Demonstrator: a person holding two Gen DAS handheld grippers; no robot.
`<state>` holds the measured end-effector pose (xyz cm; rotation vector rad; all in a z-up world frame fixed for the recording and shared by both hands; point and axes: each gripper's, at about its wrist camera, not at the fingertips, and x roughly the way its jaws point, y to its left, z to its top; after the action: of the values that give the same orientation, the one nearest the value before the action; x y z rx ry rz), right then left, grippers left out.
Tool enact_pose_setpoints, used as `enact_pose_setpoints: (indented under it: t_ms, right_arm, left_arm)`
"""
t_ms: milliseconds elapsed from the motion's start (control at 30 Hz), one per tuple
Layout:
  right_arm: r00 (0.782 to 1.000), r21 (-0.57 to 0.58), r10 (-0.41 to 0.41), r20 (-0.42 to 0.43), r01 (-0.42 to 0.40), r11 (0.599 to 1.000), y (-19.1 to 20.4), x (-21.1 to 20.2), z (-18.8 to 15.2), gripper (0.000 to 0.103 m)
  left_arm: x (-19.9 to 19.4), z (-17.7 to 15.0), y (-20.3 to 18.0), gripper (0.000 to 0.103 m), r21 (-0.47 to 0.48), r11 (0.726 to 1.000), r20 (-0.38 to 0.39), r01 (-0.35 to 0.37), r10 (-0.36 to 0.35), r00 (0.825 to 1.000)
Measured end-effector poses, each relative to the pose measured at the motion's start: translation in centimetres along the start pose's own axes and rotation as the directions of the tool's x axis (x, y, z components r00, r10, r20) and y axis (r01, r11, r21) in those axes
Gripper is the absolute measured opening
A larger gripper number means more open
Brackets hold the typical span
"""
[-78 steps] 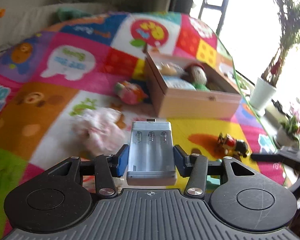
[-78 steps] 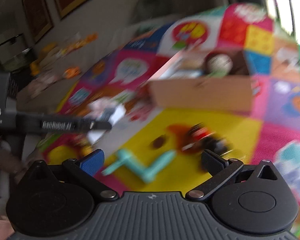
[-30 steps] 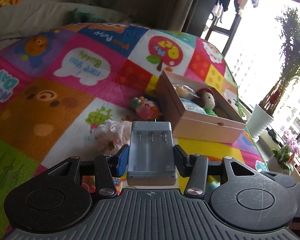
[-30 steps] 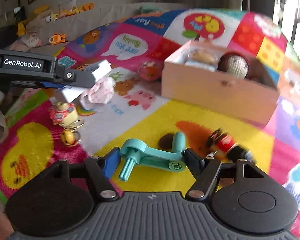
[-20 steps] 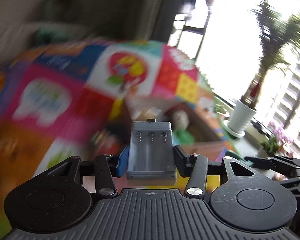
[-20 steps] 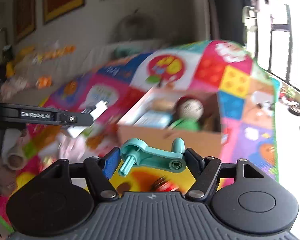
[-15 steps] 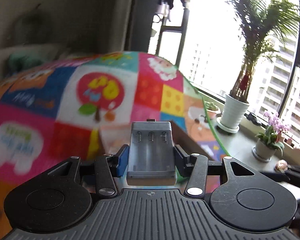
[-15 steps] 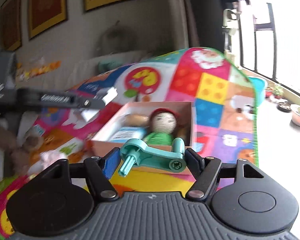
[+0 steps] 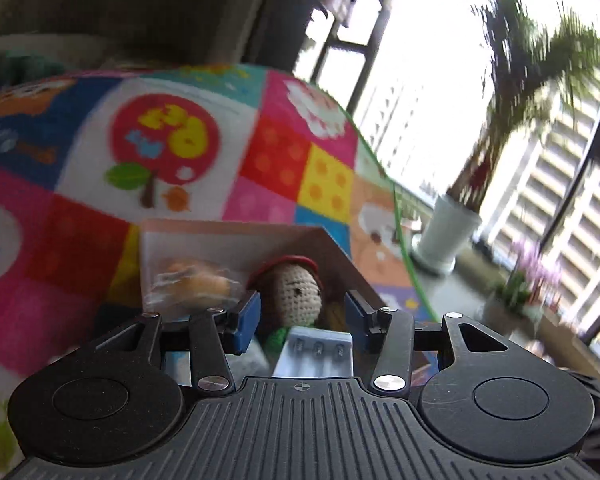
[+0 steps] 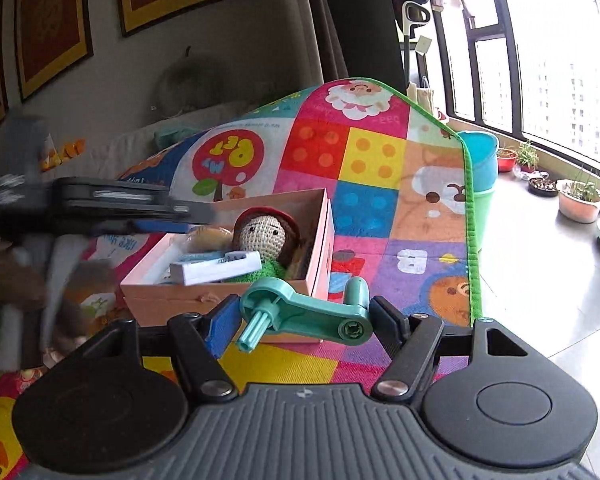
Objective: Organize objects
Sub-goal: 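Lower the charger into the pink box with the left gripper while the right drops the clip toy in, then grasp the red plastic lens toy on the mat with the left gripper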
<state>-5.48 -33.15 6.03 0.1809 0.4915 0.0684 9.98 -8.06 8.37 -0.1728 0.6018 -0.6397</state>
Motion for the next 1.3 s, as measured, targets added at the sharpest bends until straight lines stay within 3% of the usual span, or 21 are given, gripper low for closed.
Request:
enact_pose_setpoints:
  t_ms: [100, 267, 433, 567, 667, 800, 967, 1100, 1300]
  right_arm:
    - [0.999, 0.033, 0.043, 0.000, -0.043, 0.999, 0.1, 0.2, 1.6, 0.070]
    - [0.994, 0.063, 0.105, 0.042, -0.108, 0.992, 1.6, 2.0, 7.2, 0.070]
    - [0.992, 0.096, 0.116, 0.040, -0.119, 0.988, 4.1, 7.7, 14.0, 0.074]
    - [0.998, 0.118, 0.053, 0.036, -0.057, 0.991, 4.3, 10.1, 15.9, 0.076]
    - [0.998, 0.118, 0.038, 0.049, -0.044, 0.992, 3.4, 8.8, 14.7, 0.083]
    - [0.998, 0.065, -0.018, 0.056, 0.015, 0.998, 2.1, 6.5, 11.3, 0.084]
    - [0.996, 0.016, -0.067, 0.062, 0.066, 0.998, 0.8, 4.1, 6.6, 0.086]
    - [0.995, -0.037, -0.089, 0.049, 0.091, 0.995, 0.7, 3.2, 2.9, 0.086]
    - [0.998, -0.068, -0.036, -0.044, 0.033, 0.997, 0.8, 2.7, -1.5, 0.090]
  left_arm:
    - [-3.6, -1.2, 1.0, 0.051, -0.004, 1.000, 0.027, 0.009, -0.009, 1.000]
    - [-7.1, -3.2, 0.1, 0.051, 0.014, 0.996, -0.018, 0.087, -0.087, 0.996]
    - [-4.8, -3.6, -1.9, 0.050, 0.033, 0.989, -0.058, 0.143, -0.141, 0.988]
    - [-3.4, -3.5, -2.4, 0.050, 0.046, 0.987, -0.058, 0.156, -0.154, 0.986]
    - [-1.7, -3.2, -1.9, 0.050, 0.027, 0.987, -0.061, 0.161, -0.159, 0.985]
    - [0.3, -2.7, -0.3, 0.048, -0.022, 0.992, -0.067, 0.122, -0.123, 0.990]
    - [1.1, -1.6, 1.9, 0.045, -0.012, 0.999, -0.051, -0.045, 0.045, 0.998]
    - [-1.3, -0.9, 2.5, 0.045, -0.008, 0.998, 0.007, -0.062, 0.062, 0.998]
    - [-6.9, -1.7, 3.6, 0.045, -0.032, 0.993, 0.073, -0.114, 0.116, 0.991]
